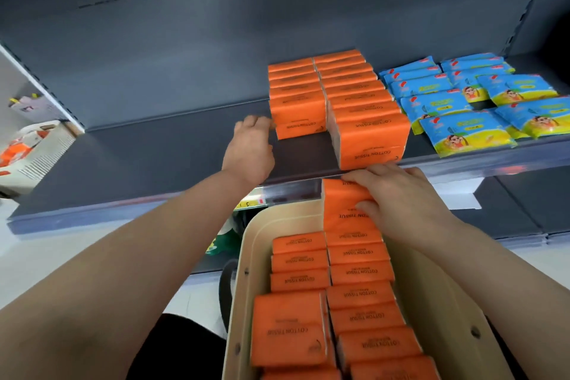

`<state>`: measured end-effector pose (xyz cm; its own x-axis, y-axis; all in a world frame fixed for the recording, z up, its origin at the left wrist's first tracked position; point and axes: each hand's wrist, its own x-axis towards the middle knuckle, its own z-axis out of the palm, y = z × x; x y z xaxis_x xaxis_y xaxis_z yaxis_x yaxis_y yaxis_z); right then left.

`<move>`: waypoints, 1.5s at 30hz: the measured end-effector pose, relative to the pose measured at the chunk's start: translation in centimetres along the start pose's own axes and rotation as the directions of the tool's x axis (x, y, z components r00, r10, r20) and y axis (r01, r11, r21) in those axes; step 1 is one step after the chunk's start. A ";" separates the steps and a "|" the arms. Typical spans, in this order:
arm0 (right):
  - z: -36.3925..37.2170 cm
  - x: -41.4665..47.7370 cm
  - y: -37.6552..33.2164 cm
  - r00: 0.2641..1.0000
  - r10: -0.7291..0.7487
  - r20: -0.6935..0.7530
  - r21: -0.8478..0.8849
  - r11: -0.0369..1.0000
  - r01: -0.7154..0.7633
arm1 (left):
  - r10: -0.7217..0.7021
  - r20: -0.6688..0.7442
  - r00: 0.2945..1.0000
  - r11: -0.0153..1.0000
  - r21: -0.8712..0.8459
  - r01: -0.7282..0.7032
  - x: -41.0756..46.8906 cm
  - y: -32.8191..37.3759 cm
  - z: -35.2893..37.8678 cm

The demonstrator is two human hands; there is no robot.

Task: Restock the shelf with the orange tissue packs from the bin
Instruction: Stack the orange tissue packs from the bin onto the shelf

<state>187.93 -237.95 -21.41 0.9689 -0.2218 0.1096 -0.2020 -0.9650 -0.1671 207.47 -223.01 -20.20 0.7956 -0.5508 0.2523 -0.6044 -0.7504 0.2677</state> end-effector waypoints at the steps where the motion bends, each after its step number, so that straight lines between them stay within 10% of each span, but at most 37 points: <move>1: 0.0 -0.2 -0.3 1.000 -0.003 -0.002 -0.004 1.000 0.003 | 0.001 0.022 1.000 1.000 -0.005 -0.001 -1.2 -0.6 -0.5; 17: -3.3 2.9 -8.7 0.977 -0.059 -0.205 -0.007 0.998 0.059 | -0.041 0.008 0.999 0.965 0.261 0.037 -11.0 -3.7 -4.0; 45: 1.9 14.7 -9.7 0.949 -0.041 -0.312 -0.197 0.980 -0.022 | -0.032 -0.097 0.995 0.979 0.198 0.051 -6.6 -6.3 -1.7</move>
<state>204.45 -231.56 -19.98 0.8835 -0.2147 0.4163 -0.2479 -0.9684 0.0267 205.96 -214.10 -21.99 0.8067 -0.4887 0.3324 -0.5431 -0.8348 0.0906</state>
